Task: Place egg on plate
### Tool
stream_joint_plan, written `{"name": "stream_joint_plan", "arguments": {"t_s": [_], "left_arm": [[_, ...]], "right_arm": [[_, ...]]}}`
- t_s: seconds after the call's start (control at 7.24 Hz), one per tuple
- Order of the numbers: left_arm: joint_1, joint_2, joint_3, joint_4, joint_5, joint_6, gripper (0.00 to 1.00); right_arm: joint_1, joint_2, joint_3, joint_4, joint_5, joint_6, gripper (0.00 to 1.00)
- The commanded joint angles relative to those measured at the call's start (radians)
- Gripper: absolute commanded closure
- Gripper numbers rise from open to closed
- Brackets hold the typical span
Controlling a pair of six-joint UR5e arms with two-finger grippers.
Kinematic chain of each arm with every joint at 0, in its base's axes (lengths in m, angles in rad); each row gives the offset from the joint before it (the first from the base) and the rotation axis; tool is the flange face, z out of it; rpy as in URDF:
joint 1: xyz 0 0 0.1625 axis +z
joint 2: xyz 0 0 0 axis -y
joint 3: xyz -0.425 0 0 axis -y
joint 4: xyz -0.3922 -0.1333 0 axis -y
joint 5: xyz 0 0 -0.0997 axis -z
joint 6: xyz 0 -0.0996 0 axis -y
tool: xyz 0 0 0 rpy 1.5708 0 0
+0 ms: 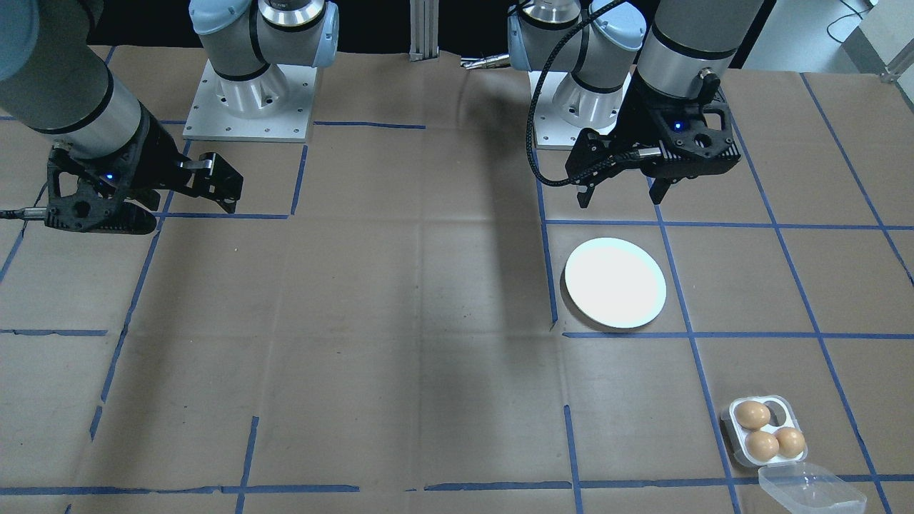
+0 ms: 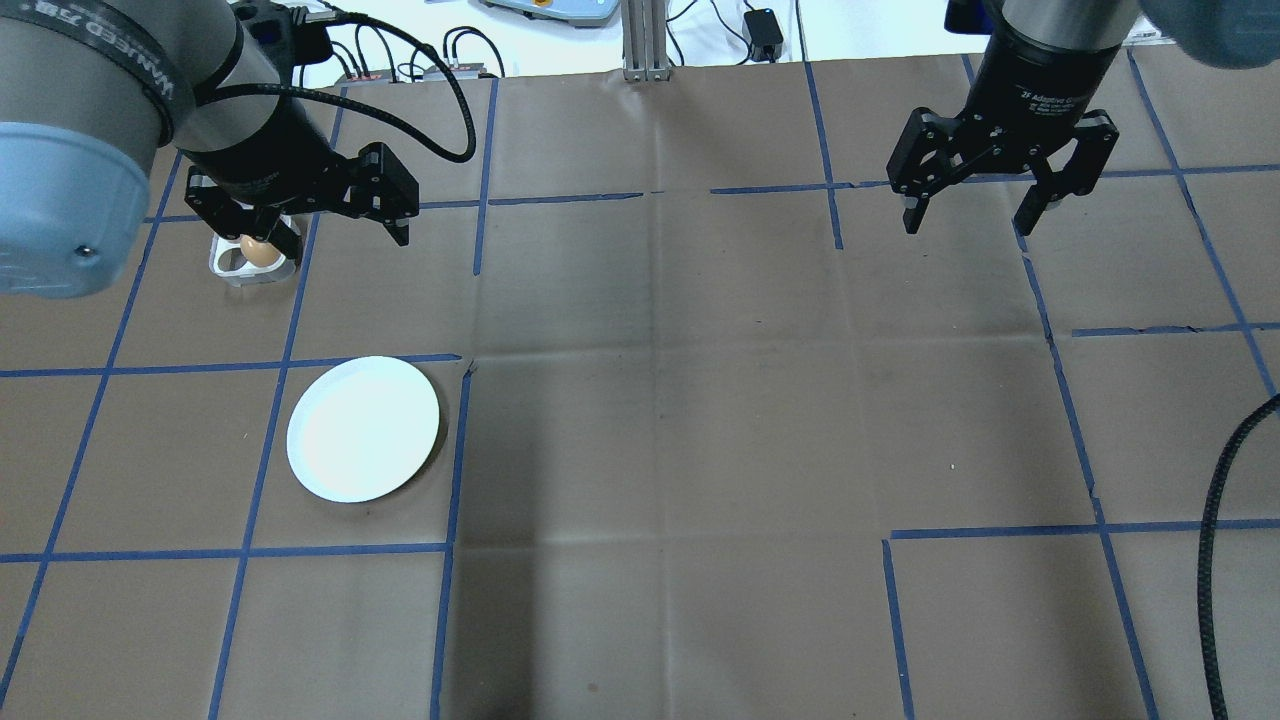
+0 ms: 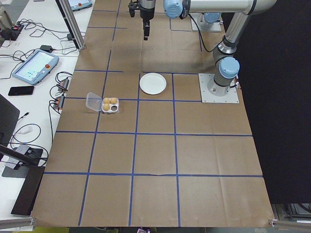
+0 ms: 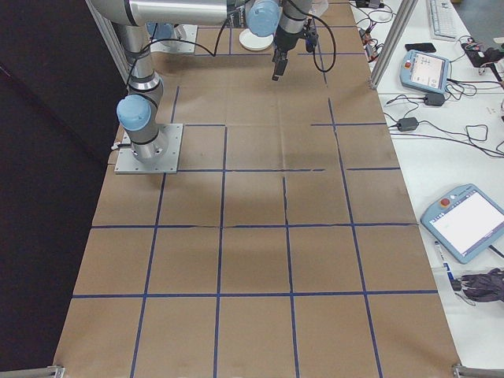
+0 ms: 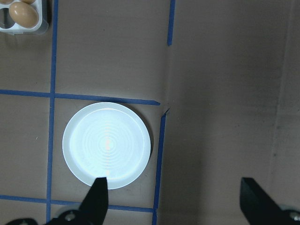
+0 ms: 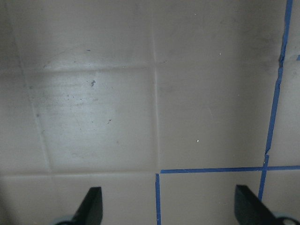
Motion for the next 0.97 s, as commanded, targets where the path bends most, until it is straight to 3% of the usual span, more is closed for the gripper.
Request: {"name": "stream_joint_plan", "arguments": {"t_s": [0.0, 0.55, 0.83], "left_arm": [[0.0, 0.002, 0.002, -0.002, 0.0, -0.002, 0.0], [0.005, -0.013, 0.005, 0.001, -0.005, 0.0, 0.0], [0.095, -0.079, 0.072, -0.01, -0.02, 0.069, 0.0]], "right_arm": [[0.0, 0.001, 0.0, 0.0, 0.0, 0.0, 0.0], [0.0, 0.0, 0.0, 0.0, 0.0, 0.0, 0.0], [0.0, 0.001, 0.0, 0.0, 0.0, 0.0, 0.0]]}}
